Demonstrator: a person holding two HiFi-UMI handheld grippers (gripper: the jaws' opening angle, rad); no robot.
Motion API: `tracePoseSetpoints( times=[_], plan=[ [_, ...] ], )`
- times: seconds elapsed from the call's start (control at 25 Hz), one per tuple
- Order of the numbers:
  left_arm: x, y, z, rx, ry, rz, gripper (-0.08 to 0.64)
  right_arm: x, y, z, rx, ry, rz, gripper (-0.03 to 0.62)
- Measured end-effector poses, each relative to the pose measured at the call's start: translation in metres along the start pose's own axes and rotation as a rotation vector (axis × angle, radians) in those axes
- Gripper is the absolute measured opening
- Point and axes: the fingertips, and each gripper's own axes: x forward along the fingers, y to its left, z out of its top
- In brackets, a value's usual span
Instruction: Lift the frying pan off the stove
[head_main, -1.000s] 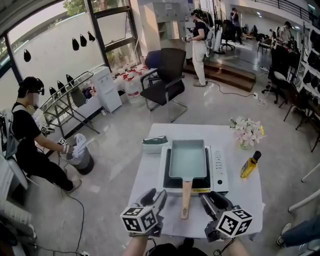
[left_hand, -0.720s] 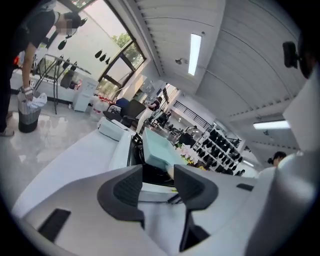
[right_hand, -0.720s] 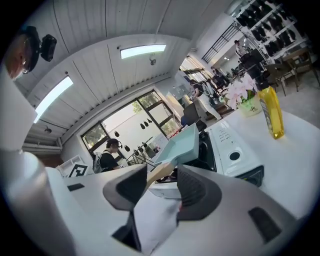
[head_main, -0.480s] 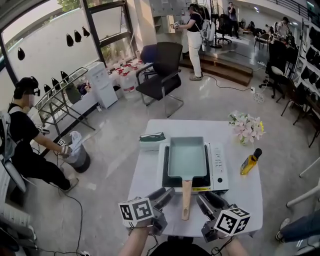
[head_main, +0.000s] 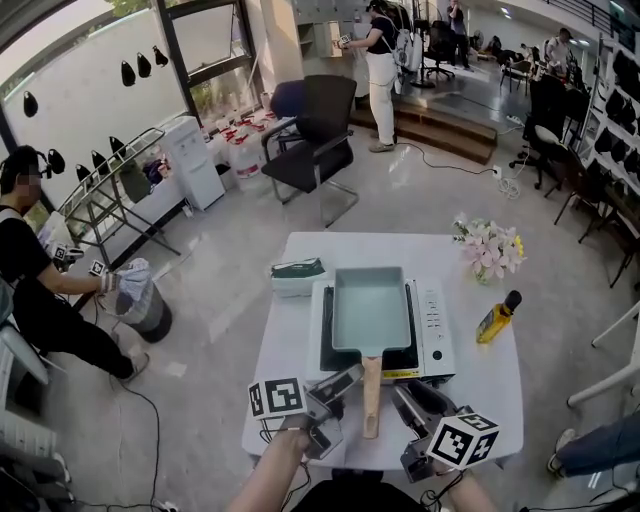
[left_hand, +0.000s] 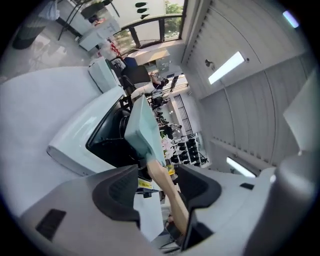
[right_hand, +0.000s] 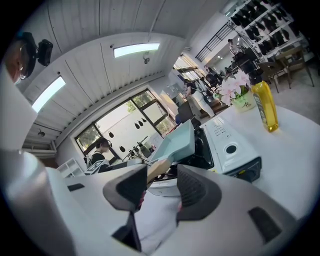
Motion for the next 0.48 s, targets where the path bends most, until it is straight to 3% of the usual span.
tracePoseSetpoints(
  times=[0.12,0.48],
  plan=[
    [0.008,0.004,-0.003,-0.05,0.029,-0.012,0.227,0.0,-0.004,0.0,0.007,-0.004,-0.009,0.173],
    [0.031,0.004,-0.014,-0.102,0.144,-0.035,0.225,-0.003,-0.007,0.006,0.009,-0.015,-0.026,0.169]
  ],
)
